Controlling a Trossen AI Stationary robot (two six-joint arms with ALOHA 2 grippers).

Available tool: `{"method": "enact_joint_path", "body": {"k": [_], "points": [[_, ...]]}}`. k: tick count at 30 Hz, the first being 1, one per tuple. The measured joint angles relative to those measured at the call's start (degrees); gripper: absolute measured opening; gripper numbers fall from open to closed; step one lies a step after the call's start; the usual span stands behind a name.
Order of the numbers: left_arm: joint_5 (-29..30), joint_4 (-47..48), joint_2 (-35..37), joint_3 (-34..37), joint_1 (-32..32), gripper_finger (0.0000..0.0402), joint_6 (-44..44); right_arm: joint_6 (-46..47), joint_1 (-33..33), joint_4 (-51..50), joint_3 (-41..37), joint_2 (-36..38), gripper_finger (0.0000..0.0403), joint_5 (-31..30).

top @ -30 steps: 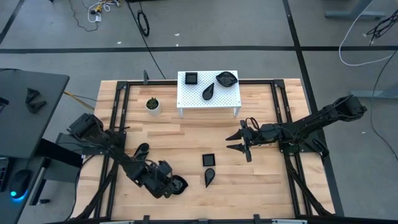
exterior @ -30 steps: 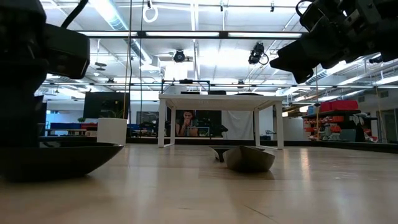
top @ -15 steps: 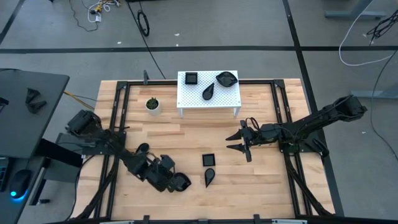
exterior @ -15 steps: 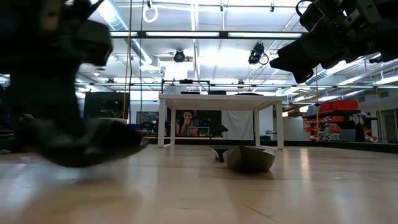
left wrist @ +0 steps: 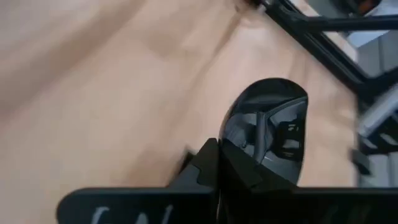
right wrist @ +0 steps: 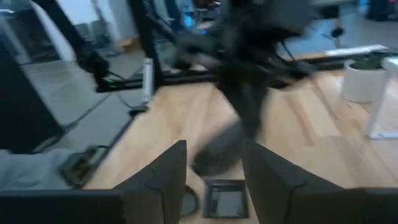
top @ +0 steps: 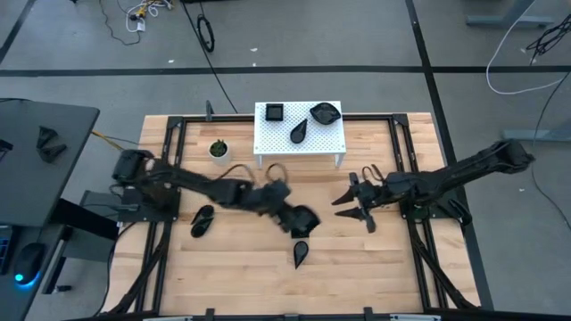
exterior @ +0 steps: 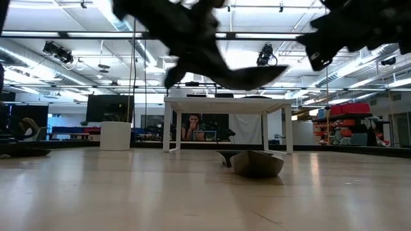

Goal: Pick & Place Mini shaped plates
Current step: Stack the black plate on top of the black plate on the shelf

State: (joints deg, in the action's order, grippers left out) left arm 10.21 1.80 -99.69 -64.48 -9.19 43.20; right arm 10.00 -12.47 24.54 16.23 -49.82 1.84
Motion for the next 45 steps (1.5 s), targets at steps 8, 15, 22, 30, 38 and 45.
{"method": "enact_joint_path", "body": {"k": [8, 15, 22, 30, 38, 45], "points": [[-7.8, 2.0, -17.8, -17.1, 6.7, 0.0012, -5.6, 1.3, -3.7, -20.7, 0.0, 17.0, 0.0157, 2.1], [-9.0, 2.9, -25.3, -22.6, 9.0, 0.0007, -4.8, 5.0, -7.4, -31.8, 0.0, 20.1, 0.0157, -5.4], [-9.5, 3.6, -26.0, -22.3, 9.7, 0.0022, -3.4, 6.2, -7.6, -32.7, 0.0, 16.7, 0.0157, -13.1], [-8.4, 4.5, -26.0, -22.3, 9.7, 0.0088, -4.0, 7.6, -7.6, -32.4, 0.0, 9.6, 0.0157, -14.9], [-12.0, 6.9, -23.1, -22.3, 9.6, 0.0137, -6.4, 11.4, -7.0, -27.4, 0.0, 0.0, 0.0157, -14.9], [-7.1, 22.9, -18.4, -22.3, 4.3, 0.0129, -7.5, 20.2, -1.6, -22.5, 0.0, -8.0, 0.0159, -14.9]]}}
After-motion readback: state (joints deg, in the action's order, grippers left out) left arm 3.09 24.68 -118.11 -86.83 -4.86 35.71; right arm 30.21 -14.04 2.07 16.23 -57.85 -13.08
